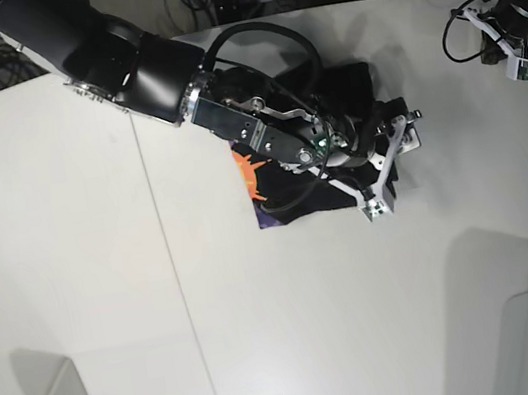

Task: Fold the T-shirt properly
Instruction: 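Release the right gripper and lift both grippers off the folded bundle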

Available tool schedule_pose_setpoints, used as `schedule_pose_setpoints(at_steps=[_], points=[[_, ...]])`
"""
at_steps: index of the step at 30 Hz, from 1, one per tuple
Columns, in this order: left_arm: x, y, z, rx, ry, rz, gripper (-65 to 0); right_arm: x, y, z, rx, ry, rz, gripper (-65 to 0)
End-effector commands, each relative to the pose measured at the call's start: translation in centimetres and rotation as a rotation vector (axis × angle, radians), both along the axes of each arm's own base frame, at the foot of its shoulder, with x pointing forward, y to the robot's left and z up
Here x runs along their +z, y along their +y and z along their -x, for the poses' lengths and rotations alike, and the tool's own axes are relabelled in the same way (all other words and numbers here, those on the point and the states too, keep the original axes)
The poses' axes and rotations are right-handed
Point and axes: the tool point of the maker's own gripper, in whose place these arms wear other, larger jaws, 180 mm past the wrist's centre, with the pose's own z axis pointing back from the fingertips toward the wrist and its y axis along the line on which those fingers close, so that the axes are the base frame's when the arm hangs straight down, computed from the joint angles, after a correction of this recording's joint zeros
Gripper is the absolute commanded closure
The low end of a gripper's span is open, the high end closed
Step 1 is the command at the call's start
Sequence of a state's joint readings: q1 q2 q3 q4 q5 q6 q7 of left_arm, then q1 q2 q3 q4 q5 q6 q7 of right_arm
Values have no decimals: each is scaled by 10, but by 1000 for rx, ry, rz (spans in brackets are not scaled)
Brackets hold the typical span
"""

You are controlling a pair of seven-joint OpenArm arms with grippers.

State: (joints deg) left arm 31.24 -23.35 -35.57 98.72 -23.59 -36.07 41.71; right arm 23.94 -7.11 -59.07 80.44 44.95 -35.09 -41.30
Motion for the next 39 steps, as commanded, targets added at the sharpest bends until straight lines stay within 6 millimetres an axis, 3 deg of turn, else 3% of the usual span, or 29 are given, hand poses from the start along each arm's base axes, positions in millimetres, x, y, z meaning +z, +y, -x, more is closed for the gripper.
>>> schedule_pose_setpoints(at_steps=[1, 4, 7, 10, 13, 18, 19, 21, 24, 25, 27, 28, 31, 35, 39], points=[[8, 4, -3, -11, -22, -12, 0, 24, 11, -12, 3, -62, -52, -476], [9, 3, -3, -13, -24, -12, 0, 34, 17, -9, 38, -88, -83, -476], [9, 3, -3, -11, -22, -11, 0, 62, 31, 2, 124, -147, -165, -474], [10, 3, -4, -14, -25, -12, 0, 73, 29, 9, 157, -140, -174, -474], [8, 3, 3, 6, -21, -3, 0, 66, 2, 2, 115, -101, -133, -474], [23, -6, 5, 28, -97, 19, 0, 47, -49, -5, 13, -81, -87, -468], [27, -9, 4, 44, -122, 23, 0, 44, -61, -8, -19, -74, -85, -441], [34, -16, 3, 67, -160, 33, 0, 40, -85, -15, -91, -77, -90, -329], [42, -33, -11, 83, -231, 79, 0, 36, -126, -24, -183, -101, -95, -56], [43, -36, -14, 100, -252, 109, 0, 36, -136, -25, -196, -107, -97, 0], [47, -46, -25, 118, -306, 193, 0, 33, -160, -23, -249, -100, -102, 0], [50, -51, -29, 121, -328, 236, -23, 30, -171, -22, -282, -92, -103, 0], [55, -63, -35, 123, -344, 342, -336, 23, -195, -15, -326, -82, -101, 0], [51, -84, -48, 82, -303, 402, -634, 11, -217, -7, -341, -71, -69, 0], [47, -111, -60, 68, -307, 473, -650, 3, -223, 1, -347, -51, -61, 0]])
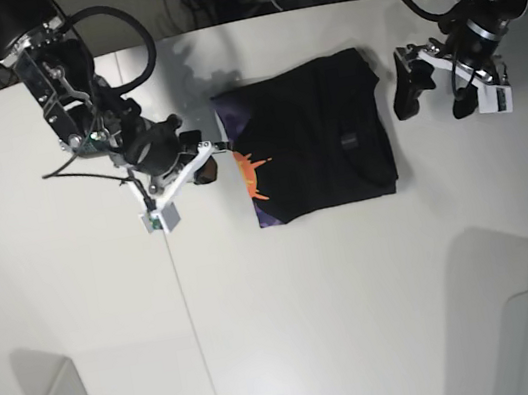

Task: Fold the T-shirt properly
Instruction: 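Release the right gripper and lift both grippers off the folded bundle, then grasp the bundle edge with the left gripper and rotate it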

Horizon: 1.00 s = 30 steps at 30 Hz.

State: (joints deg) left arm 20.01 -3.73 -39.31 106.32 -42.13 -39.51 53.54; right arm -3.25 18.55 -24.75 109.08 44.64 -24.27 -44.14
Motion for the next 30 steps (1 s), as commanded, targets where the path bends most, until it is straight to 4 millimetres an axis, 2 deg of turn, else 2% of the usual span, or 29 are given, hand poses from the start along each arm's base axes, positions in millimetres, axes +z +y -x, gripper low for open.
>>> schedule_pose_setpoints(at_steps=[1, 4, 7, 11, 17, 22, 23, 24, 27, 30], points=[[9, -5, -5, -10, -42, 16, -650, 10, 1, -4, 5, -39, -14, 0], [9, -27, -17, -56, -58, 51, -650, 7, 0, -1, 6, -30, -13, 0], [-3, -46, -26, -84, -30, 107, -650, 5, 0, 1, 6, -24, -13, 0], [-24, -46, -33, -8, 50, 176, -650, 2, 1, 6, 6, -12, -13, 0], [-54, -50, -32, 58, 157, 243, -650, 3, -6, 6, 9, -18, 3, 0], [-63, -64, -33, 30, 190, 262, -650, 12, -6, 4, 5, -43, -7, 0], [-64, -67, -34, 18, 194, 252, -635, 12, -9, 3, -5, -42, -6, 0], [-65, -69, -33, 9, 200, 239, -591, 11, -12, 3, -15, -39, -5, 0], [-73, -66, -31, -2, 227, 173, -398, 8, -20, 4, -42, -32, -1, 0], [-78, -62, -28, -5, 245, 129, -235, 6, -27, 5, -66, -31, 2, 0]])
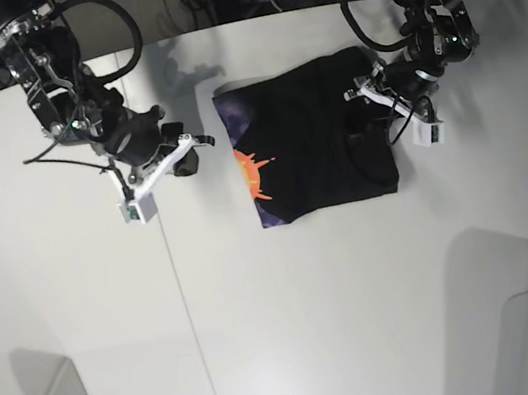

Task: Fold the T-shirt properly
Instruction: 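Grasp the bundle edge with the left gripper and rotate it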

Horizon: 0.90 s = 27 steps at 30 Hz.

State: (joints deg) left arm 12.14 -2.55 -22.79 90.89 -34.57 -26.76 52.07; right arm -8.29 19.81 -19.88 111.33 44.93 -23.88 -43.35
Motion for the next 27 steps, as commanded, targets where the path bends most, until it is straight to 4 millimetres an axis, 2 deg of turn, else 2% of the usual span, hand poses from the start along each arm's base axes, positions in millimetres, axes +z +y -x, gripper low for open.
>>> schedule_pose_setpoints(at_steps=[1, 5, 6, 10, 16, 27], points=[[2, 3, -2, -4, 0, -21, -189, 9, -5, -6, -13, -47, -1, 0], [-2, 7, 1, -14, 17, -57, -12, 8, -15, -5, -12, -92, 13, 0], [-2, 8, 1, -20, 20, -72, 0, 7, -16, -2, -10, -100, 11, 0], [-10, 8, 6, -111, 50, -177, 0, 1, -37, 4, -70, -94, 24, 0], [-21, -8, 16, -368, 78, -321, 0, -7, -54, 15, -118, -63, 42, 0], [-17, -21, -7, -723, 19, -608, 0, -18, -77, 33, -192, -46, 69, 0]])
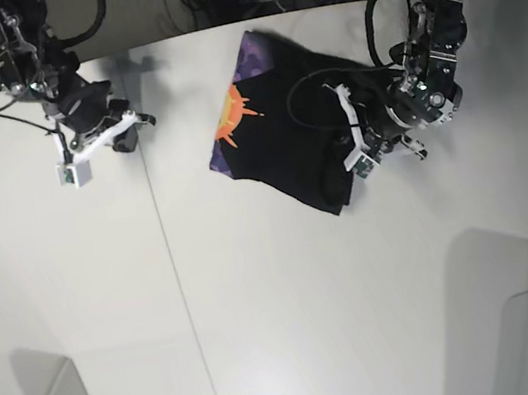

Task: Fold the T-shirt properly
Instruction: 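Grasp the bundle edge with the left gripper and rotate it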

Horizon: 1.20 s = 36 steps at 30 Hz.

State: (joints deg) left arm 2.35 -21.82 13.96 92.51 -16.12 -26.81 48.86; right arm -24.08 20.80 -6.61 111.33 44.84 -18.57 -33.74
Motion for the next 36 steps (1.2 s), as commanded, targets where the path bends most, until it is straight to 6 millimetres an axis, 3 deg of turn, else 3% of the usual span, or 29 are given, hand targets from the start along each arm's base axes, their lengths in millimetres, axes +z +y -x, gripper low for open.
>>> schedule_pose_setpoints(at_steps=[1, 17, 26, 36], points=[[-12, 15, 9, -29, 49, -121, 0, 8, -2, -5, -1, -42, 3, 0], [-4, -21, -7, -280, -16, -214, 0, 0, 4, 9, -40, -14, -25, 0], [3, -54, -13, -444, -59, -247, 0, -6, -33, 19, -206, -10, 39, 0], [15, -85, -17, -726, -111, -327, 0, -16, -28, 34, -232, 6, 146, 0]])
